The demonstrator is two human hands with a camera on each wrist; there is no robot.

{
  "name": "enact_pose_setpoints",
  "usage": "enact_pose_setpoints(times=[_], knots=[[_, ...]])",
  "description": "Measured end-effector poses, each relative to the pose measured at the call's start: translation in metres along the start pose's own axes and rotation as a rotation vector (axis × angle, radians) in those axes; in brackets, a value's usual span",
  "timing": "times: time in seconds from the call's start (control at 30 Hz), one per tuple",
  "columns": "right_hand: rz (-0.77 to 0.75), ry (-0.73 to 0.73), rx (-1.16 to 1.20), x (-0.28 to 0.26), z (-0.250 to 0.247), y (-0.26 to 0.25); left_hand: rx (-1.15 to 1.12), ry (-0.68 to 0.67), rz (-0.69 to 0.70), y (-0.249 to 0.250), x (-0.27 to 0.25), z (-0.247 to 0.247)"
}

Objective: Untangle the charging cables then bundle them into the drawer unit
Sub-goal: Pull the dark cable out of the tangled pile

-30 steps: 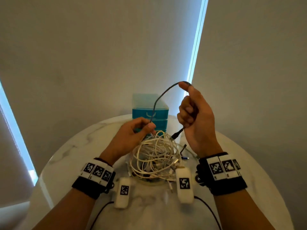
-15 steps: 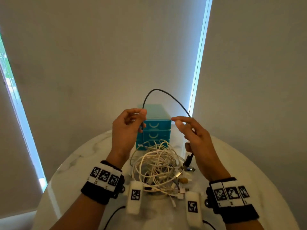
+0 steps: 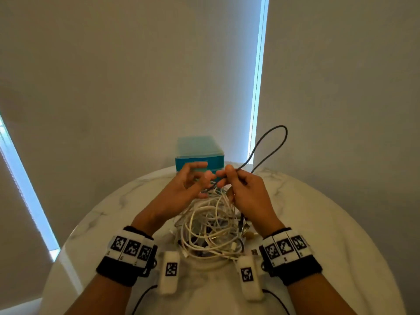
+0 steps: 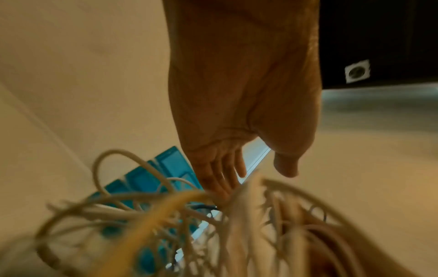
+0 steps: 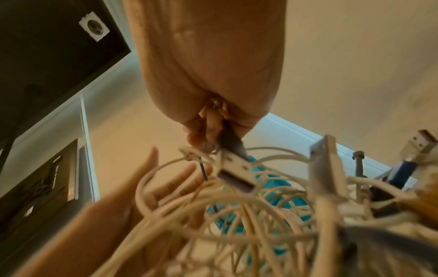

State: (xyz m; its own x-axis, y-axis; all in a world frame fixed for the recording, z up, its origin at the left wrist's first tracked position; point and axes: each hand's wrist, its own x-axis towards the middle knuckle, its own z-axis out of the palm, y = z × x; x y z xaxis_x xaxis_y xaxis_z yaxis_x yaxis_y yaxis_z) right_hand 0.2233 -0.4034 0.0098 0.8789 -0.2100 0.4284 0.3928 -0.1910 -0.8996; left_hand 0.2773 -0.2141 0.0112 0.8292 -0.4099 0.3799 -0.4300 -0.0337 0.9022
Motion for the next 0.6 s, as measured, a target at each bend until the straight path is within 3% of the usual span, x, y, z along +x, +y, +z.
enact_pose_setpoints(times=[0.1,0.23,0.4,0.6], knots=[[-0.015,0.082,0.129,0.002,-0.01,-0.01,0.177,-0.09,0.005,-0.023,-0.001,-0.007],[-0.041,0.2,0.48,0.007,-0.031,-0.026,0.31,-0.147,0.041,-0.026,-0.001,-0.018],[0.048,0.083,0.733,0.005,-0.028,-0.019,0.458,-0.178,0.049,-0.038,-0.002,-0.016],[0.069,-0.152,0.862,-0.002,-0.021,-0.028,0.403,-0.061,0.125,-0.028,-0.003,-0.003]])
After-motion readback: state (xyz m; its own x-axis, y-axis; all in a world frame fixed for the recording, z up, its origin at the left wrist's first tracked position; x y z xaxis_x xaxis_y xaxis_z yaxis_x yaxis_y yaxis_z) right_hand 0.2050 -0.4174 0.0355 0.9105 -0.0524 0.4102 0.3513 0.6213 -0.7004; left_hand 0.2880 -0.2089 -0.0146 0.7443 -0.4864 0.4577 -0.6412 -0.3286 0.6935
